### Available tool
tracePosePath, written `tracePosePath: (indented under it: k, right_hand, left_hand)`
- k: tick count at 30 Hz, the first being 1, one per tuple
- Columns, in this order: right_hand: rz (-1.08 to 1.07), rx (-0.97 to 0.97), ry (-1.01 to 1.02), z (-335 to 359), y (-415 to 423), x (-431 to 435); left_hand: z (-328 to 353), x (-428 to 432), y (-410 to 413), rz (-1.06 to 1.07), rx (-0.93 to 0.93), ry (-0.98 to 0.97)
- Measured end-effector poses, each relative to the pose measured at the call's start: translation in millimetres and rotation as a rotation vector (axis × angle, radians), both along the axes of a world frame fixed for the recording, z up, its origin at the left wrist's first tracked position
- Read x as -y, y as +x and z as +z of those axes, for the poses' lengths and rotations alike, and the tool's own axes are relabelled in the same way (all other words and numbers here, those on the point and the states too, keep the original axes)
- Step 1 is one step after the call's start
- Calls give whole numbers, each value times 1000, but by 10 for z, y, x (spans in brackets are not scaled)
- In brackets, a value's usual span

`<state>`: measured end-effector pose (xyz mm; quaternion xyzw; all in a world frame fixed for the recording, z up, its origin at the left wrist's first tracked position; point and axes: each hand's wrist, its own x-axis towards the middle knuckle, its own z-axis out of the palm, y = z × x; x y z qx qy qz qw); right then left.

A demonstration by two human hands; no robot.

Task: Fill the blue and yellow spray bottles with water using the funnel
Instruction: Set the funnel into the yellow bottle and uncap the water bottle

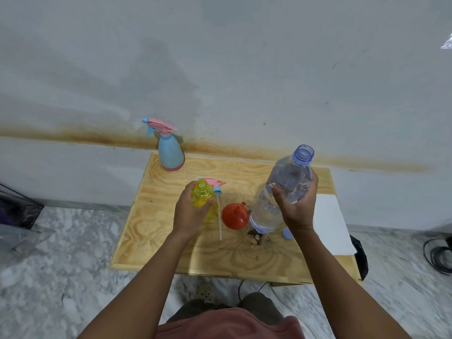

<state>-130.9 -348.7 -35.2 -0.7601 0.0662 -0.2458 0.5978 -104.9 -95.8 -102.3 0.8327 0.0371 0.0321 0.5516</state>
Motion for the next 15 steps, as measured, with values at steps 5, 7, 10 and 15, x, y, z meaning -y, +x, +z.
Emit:
tracePosePath:
  k: [5, 7, 10, 15]
  right_hand:
    - [35, -42, -3, 30, -89, 50]
    - [37, -74, -31, -10, -129, 80]
    - [33, -149, -81, -128, -173, 143]
    - [48, -226, -158, -238, -260, 129]
  left_hand:
    - [19, 9, -7, 4, -17, 6]
    - [37, 15, -13, 10, -24, 5]
    - [55, 20, -18, 15, -37, 17]
    - [53, 17, -1, 27, -53, 43]
